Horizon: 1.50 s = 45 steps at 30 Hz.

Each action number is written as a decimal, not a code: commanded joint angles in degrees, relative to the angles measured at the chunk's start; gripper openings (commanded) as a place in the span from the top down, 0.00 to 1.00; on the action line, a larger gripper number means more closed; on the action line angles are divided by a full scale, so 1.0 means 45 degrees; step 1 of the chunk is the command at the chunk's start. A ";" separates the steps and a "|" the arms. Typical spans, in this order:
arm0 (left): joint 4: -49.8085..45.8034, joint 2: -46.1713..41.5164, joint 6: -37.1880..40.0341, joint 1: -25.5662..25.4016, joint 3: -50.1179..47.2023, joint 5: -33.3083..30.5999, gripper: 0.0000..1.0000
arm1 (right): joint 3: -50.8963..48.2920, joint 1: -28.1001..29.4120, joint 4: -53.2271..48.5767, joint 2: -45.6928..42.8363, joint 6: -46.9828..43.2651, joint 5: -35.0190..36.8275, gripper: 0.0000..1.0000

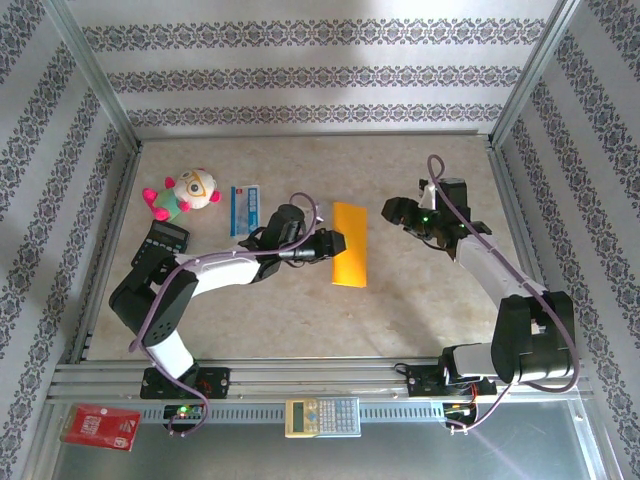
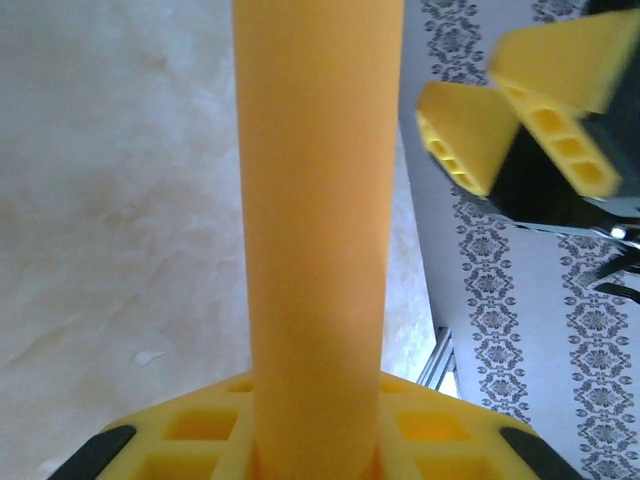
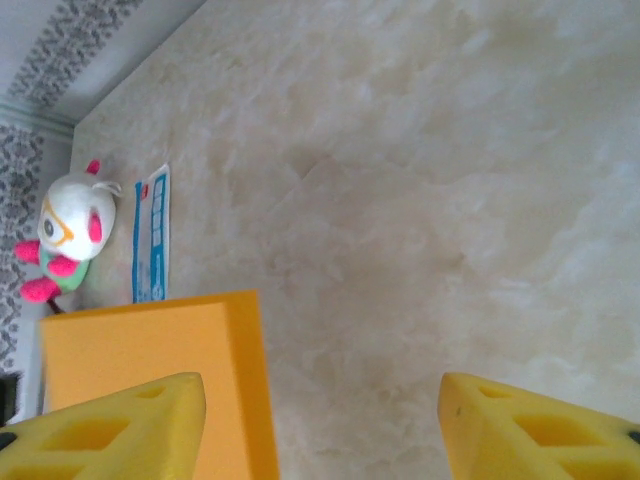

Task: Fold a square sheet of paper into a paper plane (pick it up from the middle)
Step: First fold the square sheet of paper in half at the center of the table.

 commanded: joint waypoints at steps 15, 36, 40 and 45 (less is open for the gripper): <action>0.0592 0.1389 0.1015 0.1232 -0.2116 0.0808 0.70 | 0.0019 0.2660 -0.0223 0.1693 -0.0382 0.0107 0.36; -0.2380 0.1058 0.2256 0.1467 -0.1821 -0.0797 0.62 | 0.0166 0.2889 -0.0055 0.2851 -0.0437 -0.0301 0.36; -0.2932 0.1165 0.2479 0.1459 -0.1573 -0.0972 0.65 | 0.0216 0.2816 -0.0015 0.3028 -0.0459 -0.0400 0.36; -0.3021 0.1219 0.2252 0.1453 -0.1523 -0.1135 0.68 | 0.0243 0.2720 0.0052 0.3204 -0.0503 -0.0512 0.36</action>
